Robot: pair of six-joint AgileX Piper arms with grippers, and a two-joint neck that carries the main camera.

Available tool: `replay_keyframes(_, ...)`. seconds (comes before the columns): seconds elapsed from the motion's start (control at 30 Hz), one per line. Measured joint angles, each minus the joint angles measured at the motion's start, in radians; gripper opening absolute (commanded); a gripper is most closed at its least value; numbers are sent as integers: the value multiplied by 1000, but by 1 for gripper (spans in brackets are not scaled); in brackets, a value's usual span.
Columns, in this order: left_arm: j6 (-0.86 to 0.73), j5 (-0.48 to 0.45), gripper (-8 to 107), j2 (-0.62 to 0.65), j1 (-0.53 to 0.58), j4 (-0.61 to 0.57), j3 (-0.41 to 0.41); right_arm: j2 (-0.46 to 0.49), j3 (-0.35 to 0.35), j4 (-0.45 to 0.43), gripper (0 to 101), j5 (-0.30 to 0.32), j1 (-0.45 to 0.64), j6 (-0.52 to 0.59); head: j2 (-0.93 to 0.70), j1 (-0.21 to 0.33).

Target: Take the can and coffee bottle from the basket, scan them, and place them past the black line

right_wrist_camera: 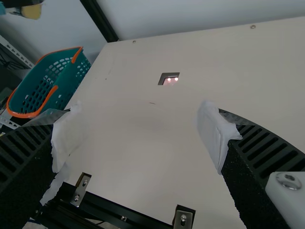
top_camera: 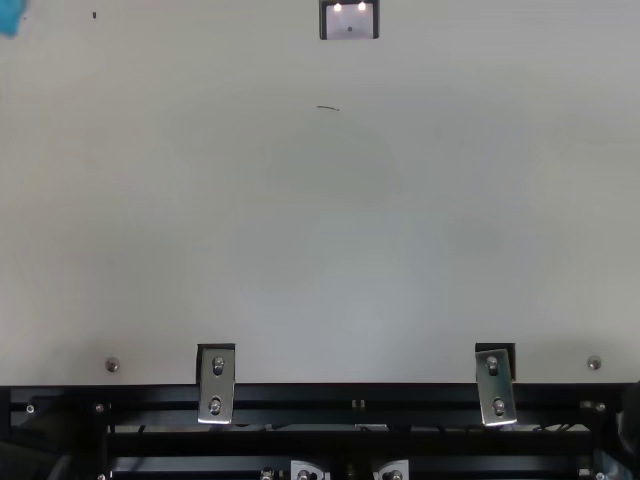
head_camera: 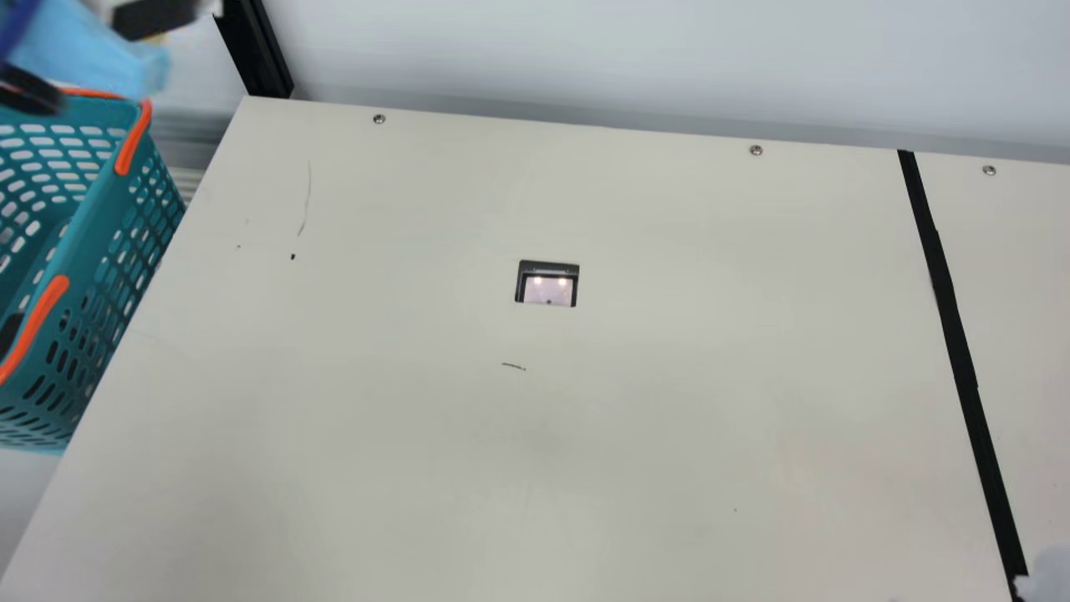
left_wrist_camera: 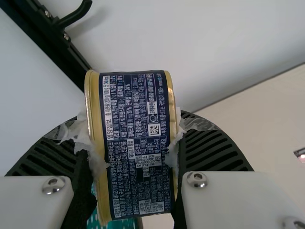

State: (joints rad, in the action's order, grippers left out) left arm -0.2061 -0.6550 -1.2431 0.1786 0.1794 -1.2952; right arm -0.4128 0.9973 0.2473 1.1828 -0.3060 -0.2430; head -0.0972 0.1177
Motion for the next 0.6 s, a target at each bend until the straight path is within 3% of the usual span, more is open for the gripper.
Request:
replay_keyframes(0.13, -197, -127, 10, -2, -82, -151, -68, 0, 0, 0, 101, 0, 0, 0, 0, -5)
replay_keyframes(0.3, -325, -150, 10, -2, -78, -232, -70, 0, 0, -1, 101, 0, 0, 0, 0, 0)
replay_keyframes(0.6, -221, -155, 10, -15, 90, -179, 92, 0, 0, -2, 101, 0, 0, 0, 0, -5)
